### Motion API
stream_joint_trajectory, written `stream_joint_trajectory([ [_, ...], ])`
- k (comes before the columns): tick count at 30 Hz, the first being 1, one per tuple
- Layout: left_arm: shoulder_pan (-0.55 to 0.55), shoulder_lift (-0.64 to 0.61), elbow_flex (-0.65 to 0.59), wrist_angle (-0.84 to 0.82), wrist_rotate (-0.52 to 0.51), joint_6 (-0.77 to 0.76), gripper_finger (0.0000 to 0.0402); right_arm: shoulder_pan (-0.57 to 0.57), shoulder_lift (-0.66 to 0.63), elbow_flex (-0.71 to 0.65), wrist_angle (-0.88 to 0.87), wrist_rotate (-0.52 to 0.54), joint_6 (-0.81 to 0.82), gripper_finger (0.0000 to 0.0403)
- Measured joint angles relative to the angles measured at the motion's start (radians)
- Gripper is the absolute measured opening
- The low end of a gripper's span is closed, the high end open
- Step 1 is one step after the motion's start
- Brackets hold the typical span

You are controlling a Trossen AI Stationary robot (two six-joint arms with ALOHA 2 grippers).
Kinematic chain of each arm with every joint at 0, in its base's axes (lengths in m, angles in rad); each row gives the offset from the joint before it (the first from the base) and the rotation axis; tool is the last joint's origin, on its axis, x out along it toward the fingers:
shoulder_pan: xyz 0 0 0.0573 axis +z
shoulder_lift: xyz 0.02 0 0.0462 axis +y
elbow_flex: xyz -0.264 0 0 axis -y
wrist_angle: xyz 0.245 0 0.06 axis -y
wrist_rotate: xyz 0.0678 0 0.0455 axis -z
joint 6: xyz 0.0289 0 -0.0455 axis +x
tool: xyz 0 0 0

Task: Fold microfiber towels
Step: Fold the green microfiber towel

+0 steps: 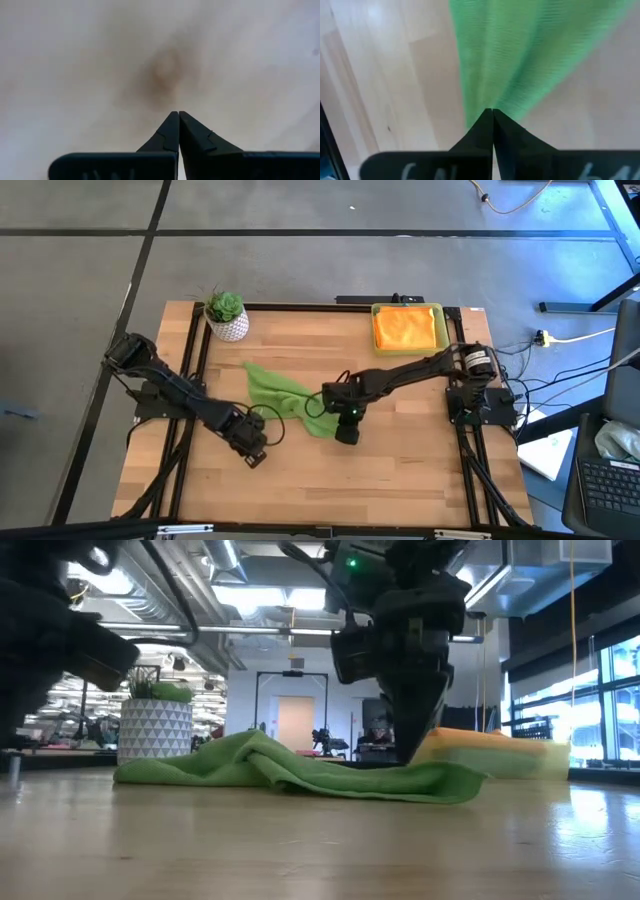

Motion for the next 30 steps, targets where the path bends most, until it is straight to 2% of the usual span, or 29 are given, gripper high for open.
stream_joint_trajectory([
  [2, -0.033, 0.000, 0.000, 0.027, -0.006, -0.048, 0.0000, -0.017, -0.021, -0.008, -0.013, 0.001, -0.002, 0.0004],
  [4, -0.061, 0.000, 0.008, 0.041, -0.060, -0.110, 0.0000, -0.031, -0.038, -0.022, -0.019, 0.009, -0.011, 0.0004],
  [7, -0.090, 0.000, 0.044, 0.043, -0.206, -0.162, 0.0000, -0.050, -0.042, -0.050, -0.031, 0.006, -0.025, 0.0006],
  [10, -0.099, 0.000, 0.097, 0.011, -0.348, -0.157, 0.0000, -0.064, -0.042, -0.073, -0.033, -0.043, -0.045, 0.0006],
  [14, -0.097, 0.000, 0.154, -0.087, -0.452, -0.127, 0.0002, -0.080, -0.041, -0.057, 0.019, -0.099, -0.054, 0.0007],
  [19, -0.075, -0.005, 0.161, -0.248, -0.493, -0.156, 0.0011, -0.099, -0.041, -0.011, 0.140, -0.102, -0.039, 0.0010],
  [25, -0.010, -0.100, 0.144, -0.318, -0.560, -0.216, 0.0074, -0.104, -0.041, 0.007, 0.157, -0.102, -0.023, 0.0038],
  [27, 0.030, -0.143, 0.117, -0.308, -0.542, -0.216, 0.0101, -0.104, -0.041, 0.007, 0.144, -0.103, -0.029, 0.0047],
  [30, 0.110, -0.218, 0.043, -0.244, -0.458, -0.188, 0.0138, -0.104, -0.041, 0.007, 0.140, -0.110, -0.039, 0.0056],
])
